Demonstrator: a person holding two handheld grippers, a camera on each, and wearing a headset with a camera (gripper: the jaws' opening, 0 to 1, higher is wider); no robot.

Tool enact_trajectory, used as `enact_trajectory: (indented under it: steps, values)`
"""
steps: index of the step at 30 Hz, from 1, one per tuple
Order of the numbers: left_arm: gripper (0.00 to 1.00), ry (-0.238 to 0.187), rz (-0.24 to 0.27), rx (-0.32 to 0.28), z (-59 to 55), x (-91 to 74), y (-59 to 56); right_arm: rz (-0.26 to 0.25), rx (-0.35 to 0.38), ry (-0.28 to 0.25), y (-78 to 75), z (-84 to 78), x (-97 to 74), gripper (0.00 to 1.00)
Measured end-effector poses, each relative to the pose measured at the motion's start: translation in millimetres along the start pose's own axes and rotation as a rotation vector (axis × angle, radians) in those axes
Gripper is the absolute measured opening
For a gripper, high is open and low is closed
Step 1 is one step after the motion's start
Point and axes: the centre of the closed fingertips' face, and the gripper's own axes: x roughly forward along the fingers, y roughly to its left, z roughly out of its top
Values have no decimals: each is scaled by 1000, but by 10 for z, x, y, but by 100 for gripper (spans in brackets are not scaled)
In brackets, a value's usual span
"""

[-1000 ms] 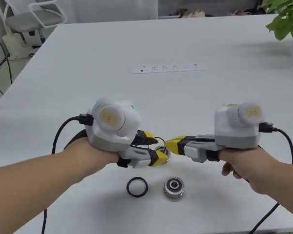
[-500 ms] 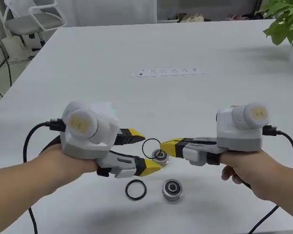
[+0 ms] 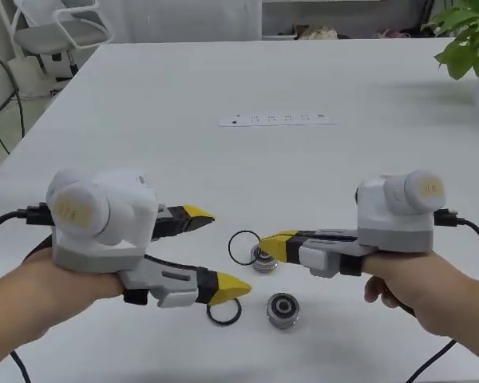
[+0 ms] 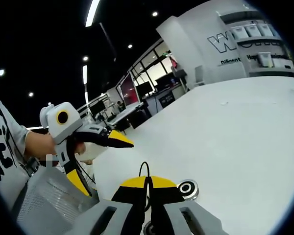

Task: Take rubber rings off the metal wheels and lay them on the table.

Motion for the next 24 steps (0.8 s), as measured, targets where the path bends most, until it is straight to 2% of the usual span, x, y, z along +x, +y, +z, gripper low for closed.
enact_trajectory:
  steps: [5, 8, 13, 24]
  values:
    - [68, 0, 15, -8, -62, -117, -6, 15, -3, 12, 63, -27, 26, 0]
    - [74, 5, 20, 8, -116, -187, -40, 24, -3, 22, 94, -48, 45, 0]
    - [75, -1, 35, -18, -171, -281, -41, 36, -2, 38, 140, -87, 76, 0]
    - [81, -15, 62, -28, -230, -418, -65, 76, -8, 103, 298, -259, 175, 0]
